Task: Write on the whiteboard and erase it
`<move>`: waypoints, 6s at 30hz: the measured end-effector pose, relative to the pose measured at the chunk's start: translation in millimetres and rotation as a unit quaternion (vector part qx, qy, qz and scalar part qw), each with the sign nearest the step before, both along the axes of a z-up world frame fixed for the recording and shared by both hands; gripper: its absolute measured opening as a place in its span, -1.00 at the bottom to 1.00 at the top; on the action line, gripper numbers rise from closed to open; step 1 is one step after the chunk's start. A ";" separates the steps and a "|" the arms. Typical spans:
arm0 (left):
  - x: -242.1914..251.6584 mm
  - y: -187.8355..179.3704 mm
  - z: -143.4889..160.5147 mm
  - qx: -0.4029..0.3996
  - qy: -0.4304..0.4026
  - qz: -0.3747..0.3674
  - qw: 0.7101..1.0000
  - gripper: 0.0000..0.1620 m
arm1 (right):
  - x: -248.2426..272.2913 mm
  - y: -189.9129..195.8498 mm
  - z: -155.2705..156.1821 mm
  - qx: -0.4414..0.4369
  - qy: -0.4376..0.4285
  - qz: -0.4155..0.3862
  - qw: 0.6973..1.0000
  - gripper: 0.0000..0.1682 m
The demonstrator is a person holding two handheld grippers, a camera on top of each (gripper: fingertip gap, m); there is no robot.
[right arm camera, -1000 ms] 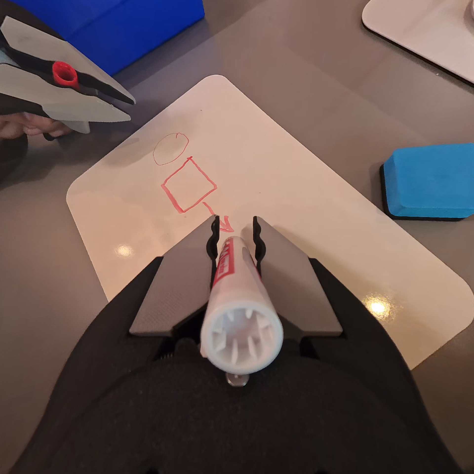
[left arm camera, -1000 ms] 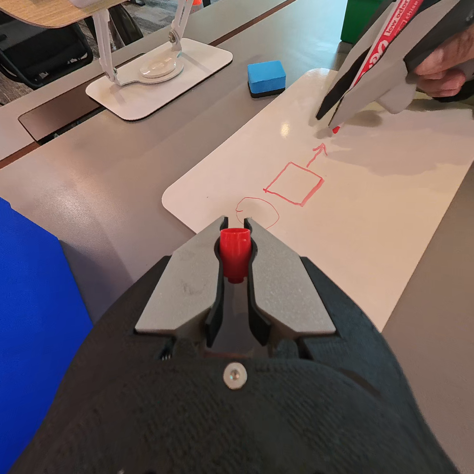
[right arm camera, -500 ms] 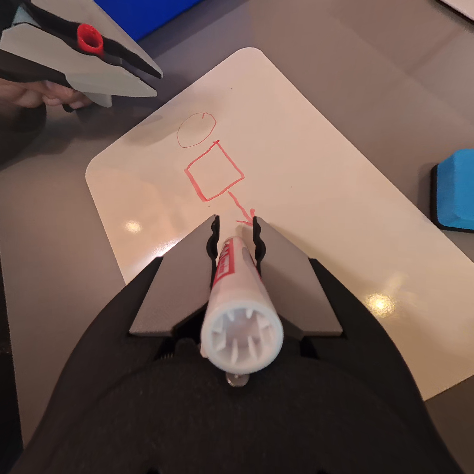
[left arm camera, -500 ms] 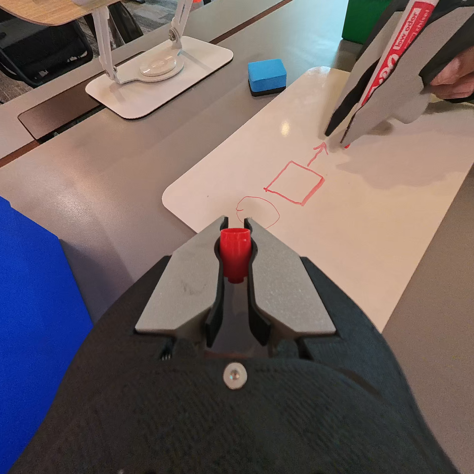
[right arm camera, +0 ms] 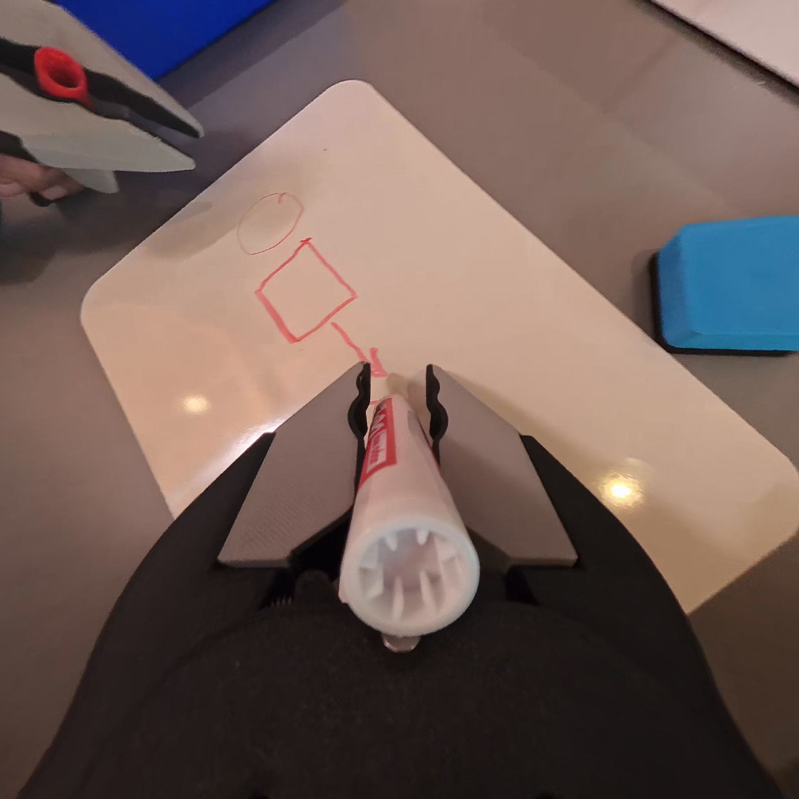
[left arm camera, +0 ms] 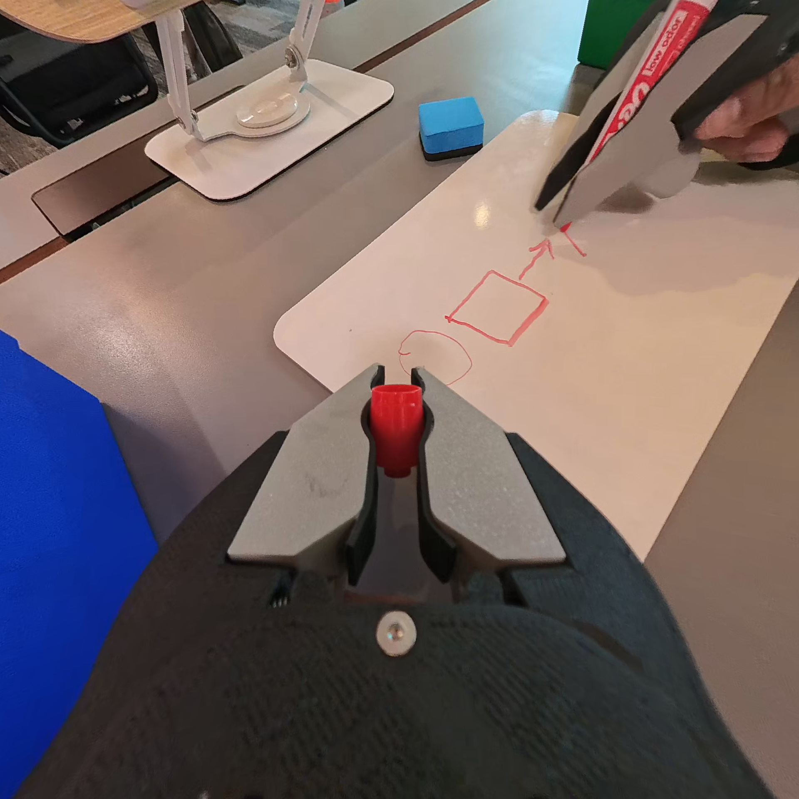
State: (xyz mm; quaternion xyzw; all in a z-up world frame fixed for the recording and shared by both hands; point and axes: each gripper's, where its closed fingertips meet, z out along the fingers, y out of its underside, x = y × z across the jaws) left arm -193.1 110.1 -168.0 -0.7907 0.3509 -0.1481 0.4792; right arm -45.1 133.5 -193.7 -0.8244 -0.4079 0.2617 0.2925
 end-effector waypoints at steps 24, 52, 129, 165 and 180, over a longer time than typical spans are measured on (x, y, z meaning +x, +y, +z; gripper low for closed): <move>-0.1 0.8 -0.3 -0.002 -0.002 0.001 1.000 -0.88 | 20.3 -19.7 -2.3 -0.072 -0.016 0.017 0.997 -0.73; -0.2 1.4 -1.3 -0.002 0.001 0.000 1.000 -0.88 | 7.9 7.8 34.2 0.022 0.074 -0.042 0.996 -0.71; 67.9 -41.8 7.5 0.086 0.036 -0.116 0.989 -0.89 | -133.1 -84.6 81.5 0.031 0.284 0.131 0.949 -0.72; 93.6 -93.4 10.3 -0.132 -0.129 -0.233 0.955 -0.92 | -137.1 -116.9 93.3 0.021 0.328 0.232 0.916 -0.76; 93.3 -83.8 1.6 -0.089 -0.071 -0.191 0.975 -0.93 | -145.6 -109.3 94.0 0.052 0.298 0.169 0.938 -0.77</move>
